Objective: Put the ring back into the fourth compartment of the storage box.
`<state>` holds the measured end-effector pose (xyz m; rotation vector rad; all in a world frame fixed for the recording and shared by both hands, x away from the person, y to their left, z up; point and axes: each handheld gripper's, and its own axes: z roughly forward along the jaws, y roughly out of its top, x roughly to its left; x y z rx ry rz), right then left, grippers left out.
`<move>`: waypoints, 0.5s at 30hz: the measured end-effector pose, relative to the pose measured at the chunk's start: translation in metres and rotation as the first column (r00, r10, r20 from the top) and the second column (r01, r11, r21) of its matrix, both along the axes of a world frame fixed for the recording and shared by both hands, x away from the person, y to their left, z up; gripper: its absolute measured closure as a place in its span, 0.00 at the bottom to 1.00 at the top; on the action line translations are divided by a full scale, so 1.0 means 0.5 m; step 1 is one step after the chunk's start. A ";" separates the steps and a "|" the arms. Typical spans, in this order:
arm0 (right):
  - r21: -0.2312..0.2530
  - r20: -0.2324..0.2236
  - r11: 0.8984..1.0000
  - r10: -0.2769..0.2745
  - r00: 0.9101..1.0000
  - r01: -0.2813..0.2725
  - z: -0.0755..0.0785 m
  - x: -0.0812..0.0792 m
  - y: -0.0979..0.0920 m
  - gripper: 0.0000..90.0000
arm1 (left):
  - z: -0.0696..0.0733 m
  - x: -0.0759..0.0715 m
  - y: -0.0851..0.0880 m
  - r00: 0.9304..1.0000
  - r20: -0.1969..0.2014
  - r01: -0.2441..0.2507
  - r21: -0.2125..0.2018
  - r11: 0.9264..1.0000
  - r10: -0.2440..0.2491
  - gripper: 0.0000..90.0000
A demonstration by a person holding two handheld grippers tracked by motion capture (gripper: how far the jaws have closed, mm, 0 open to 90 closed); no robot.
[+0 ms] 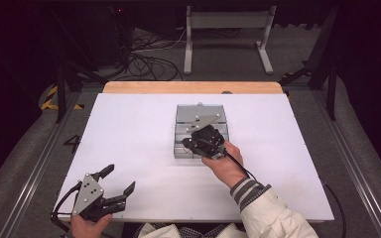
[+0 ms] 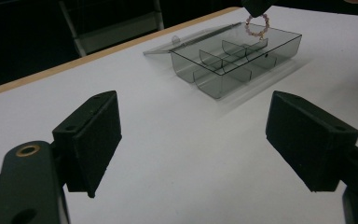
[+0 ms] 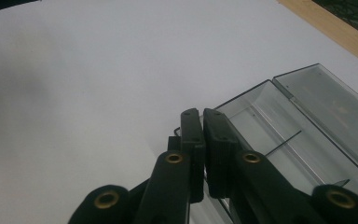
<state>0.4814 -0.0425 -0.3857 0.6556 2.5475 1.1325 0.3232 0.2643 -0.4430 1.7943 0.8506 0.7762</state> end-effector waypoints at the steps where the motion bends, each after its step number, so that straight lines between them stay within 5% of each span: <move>1: 0.000 -0.002 1.000 -0.007 1.000 0.007 -0.001 0.007 0.002 0.98 | 0.000 0.000 0.000 1.000 0.000 0.001 -0.001 1.000 -0.001 0.21; 15: -0.008 -0.012 0.998 -0.055 0.998 0.055 -0.019 0.046 0.026 0.98 | 0.000 0.000 0.001 1.000 -0.003 0.003 -0.002 1.000 -0.003 0.21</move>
